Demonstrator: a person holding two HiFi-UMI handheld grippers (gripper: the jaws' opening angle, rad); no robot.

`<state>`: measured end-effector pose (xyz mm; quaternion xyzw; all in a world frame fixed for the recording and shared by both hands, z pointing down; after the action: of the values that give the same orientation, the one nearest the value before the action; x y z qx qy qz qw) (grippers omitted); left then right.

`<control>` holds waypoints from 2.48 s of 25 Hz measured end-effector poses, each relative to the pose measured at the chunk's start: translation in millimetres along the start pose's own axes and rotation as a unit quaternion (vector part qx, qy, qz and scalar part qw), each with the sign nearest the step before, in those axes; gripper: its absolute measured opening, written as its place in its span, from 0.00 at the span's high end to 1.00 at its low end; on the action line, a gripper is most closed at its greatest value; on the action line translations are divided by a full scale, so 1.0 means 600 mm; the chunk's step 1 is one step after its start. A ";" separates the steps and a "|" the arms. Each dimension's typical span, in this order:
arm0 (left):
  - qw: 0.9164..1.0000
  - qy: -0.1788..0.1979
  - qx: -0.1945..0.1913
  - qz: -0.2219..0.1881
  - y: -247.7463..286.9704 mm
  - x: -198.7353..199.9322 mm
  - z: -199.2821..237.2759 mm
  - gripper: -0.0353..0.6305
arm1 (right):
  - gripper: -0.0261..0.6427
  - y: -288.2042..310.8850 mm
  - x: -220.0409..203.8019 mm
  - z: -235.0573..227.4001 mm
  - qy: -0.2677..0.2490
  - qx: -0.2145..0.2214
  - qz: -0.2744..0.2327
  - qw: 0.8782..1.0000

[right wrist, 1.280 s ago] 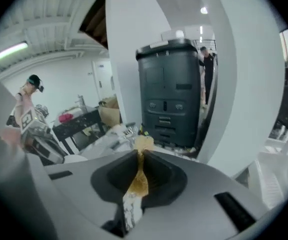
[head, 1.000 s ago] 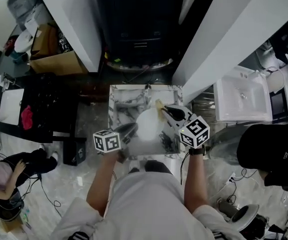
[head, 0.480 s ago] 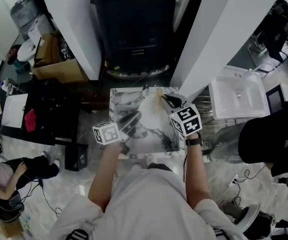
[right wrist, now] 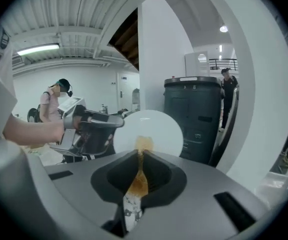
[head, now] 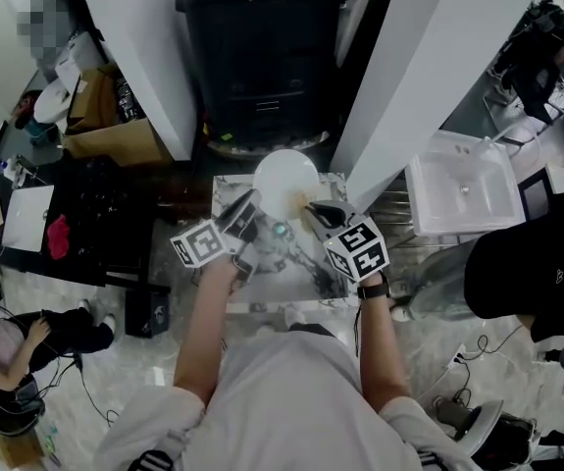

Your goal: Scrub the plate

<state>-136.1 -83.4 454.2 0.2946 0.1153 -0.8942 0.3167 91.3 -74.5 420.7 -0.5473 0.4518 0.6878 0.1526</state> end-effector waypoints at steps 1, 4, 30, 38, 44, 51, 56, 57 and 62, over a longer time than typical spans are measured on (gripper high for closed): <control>1.000 0.001 0.001 -0.004 0.006 0.002 -0.003 0.92 | 0.91 0.004 0.007 0.010 -0.003 0.010 -0.004 1.000; 1.000 0.011 -0.001 0.001 0.023 0.000 -0.017 0.92 | 0.91 0.013 0.031 0.031 0.001 0.029 -0.031 0.999; 0.999 0.040 -0.022 0.025 0.007 -0.017 -0.049 0.92 | 0.91 0.029 0.105 0.015 0.031 -0.022 -0.113 0.993; 0.999 0.031 -0.028 -0.016 -0.027 0.011 -0.055 0.92 | 0.91 0.005 0.047 -0.059 0.078 -0.097 -0.067 0.990; 0.998 0.064 0.005 -0.017 -0.016 0.022 -0.041 0.92 | 0.91 0.035 0.055 0.028 0.044 -0.025 -0.075 0.996; 0.999 0.045 -0.016 0.018 -0.020 -0.040 -0.061 0.92 | 0.91 0.007 0.089 -0.005 0.038 -0.081 -0.116 0.989; 0.998 0.055 0.003 0.004 -0.025 -0.018 -0.051 0.92 | 0.91 0.006 0.031 -0.037 0.097 -0.085 -0.089 0.988; 0.998 0.066 0.013 0.005 -0.026 -0.010 -0.049 0.92 | 0.91 0.016 0.023 -0.025 0.099 -0.072 -0.082 0.989; 0.995 0.088 0.036 0.019 -0.025 -0.014 -0.037 0.92 | 0.91 0.048 0.035 0.051 0.078 -0.004 -0.095 0.992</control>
<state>-130.0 -58.9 441.8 0.3852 0.1042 -0.8623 0.3118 44.7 -71.9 414.5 -0.6401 0.4058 0.6271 0.1795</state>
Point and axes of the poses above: the fingertips, and each gripper's own axes: y forward along the fingers, z to its left, x out of its top, the point moved 9 cm from there along -y, backward along the fingers, and after that the axes turned 2 degrees about x, right-handed, at the moved point
